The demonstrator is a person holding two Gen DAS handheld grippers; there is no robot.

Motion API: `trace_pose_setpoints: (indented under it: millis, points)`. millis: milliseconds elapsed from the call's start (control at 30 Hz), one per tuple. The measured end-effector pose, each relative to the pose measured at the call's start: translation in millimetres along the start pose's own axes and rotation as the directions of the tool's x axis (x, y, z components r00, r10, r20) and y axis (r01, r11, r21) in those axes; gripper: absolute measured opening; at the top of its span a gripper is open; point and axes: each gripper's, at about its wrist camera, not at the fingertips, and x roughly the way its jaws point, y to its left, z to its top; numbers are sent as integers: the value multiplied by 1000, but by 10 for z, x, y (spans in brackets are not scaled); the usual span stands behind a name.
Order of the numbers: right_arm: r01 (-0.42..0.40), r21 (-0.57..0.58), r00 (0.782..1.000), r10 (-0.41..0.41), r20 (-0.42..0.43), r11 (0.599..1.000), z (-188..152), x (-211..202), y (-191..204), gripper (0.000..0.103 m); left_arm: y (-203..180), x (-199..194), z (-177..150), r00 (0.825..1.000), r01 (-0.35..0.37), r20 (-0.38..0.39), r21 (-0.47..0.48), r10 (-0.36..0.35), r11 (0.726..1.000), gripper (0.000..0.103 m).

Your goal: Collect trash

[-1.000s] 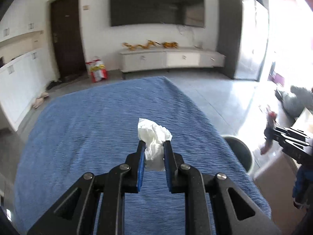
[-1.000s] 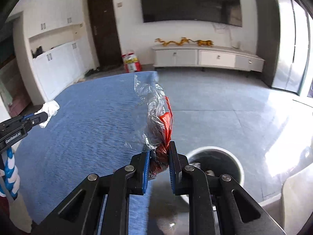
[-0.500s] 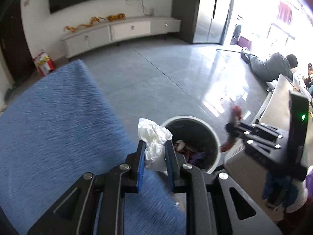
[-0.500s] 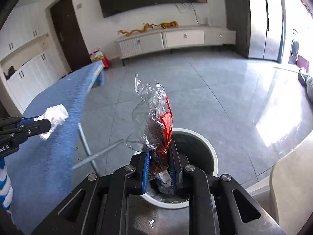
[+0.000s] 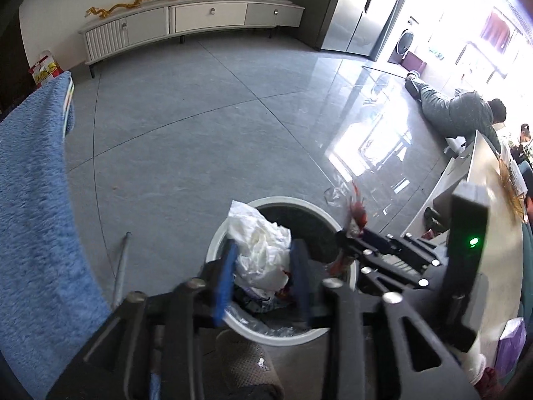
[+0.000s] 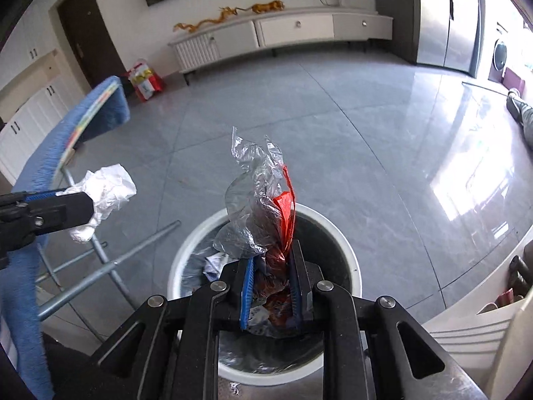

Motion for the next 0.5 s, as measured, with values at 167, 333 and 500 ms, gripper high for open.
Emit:
trace_pose_setpoints:
  millis: [167, 333, 500]
  points:
    - [13, 10, 1000, -12, -22, 1000, -44, 63, -67, 39, -28, -56, 29, 999, 33, 10, -12, -33, 999, 51]
    - [21, 20, 1000, -21, -12, 1000, -97, -52, -92, 44, -35, -220, -5, 999, 45, 25, -14, -45, 999, 51]
    - [47, -3, 999, -47, 27, 999, -72, -314, 5, 51, -21, -560, -45, 996, -10, 90, 2, 10, 1000, 52]
